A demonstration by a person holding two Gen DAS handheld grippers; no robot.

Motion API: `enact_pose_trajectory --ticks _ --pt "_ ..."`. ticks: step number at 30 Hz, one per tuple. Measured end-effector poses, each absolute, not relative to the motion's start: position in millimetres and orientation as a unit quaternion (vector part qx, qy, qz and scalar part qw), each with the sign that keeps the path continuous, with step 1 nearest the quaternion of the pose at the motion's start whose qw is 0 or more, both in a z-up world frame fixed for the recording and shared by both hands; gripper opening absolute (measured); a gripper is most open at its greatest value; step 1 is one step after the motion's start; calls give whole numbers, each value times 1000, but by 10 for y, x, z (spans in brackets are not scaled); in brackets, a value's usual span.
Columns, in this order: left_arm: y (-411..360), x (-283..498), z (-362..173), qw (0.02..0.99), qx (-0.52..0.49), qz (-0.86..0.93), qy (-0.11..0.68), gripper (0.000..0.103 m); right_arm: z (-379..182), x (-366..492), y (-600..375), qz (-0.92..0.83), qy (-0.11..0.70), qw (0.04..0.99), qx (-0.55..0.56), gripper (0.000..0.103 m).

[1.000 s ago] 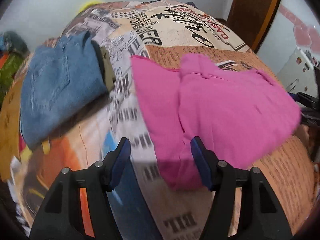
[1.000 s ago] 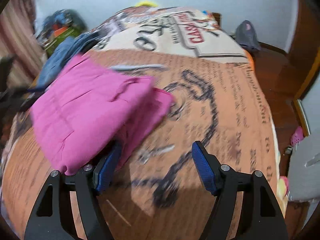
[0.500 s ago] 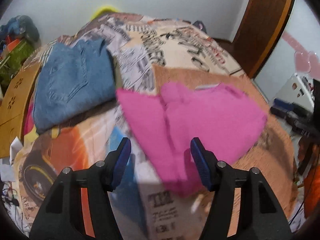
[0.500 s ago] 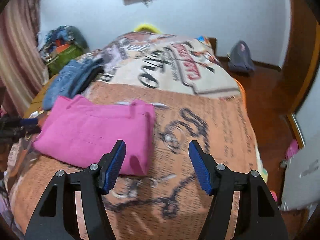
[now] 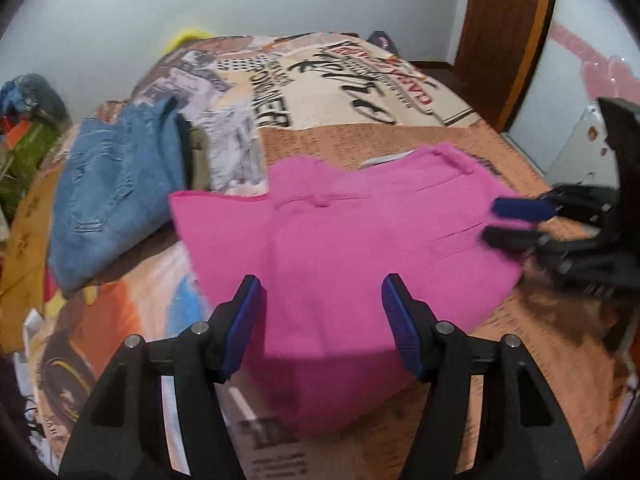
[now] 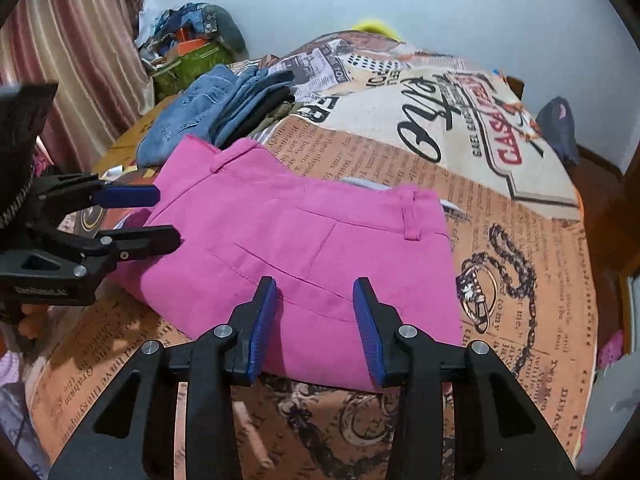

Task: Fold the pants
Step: 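Move the left gripper to the edge of the folded pink pants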

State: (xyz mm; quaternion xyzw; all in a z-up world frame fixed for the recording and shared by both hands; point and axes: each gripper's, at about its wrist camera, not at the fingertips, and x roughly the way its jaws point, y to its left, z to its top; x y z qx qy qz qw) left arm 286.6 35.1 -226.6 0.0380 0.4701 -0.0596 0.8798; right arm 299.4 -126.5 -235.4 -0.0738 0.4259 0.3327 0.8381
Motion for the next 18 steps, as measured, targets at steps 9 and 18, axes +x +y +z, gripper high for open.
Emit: enact_pose_trajectory --ticks 9,18 --pt "922 2701 -2342 866 1 -8 500 68 -2326 3008 -1683 293 441 846 -66 36" --pt "954 2731 -2091 874 -41 -30 484 70 -2163 3152 -1834 263 422 864 -71 51"
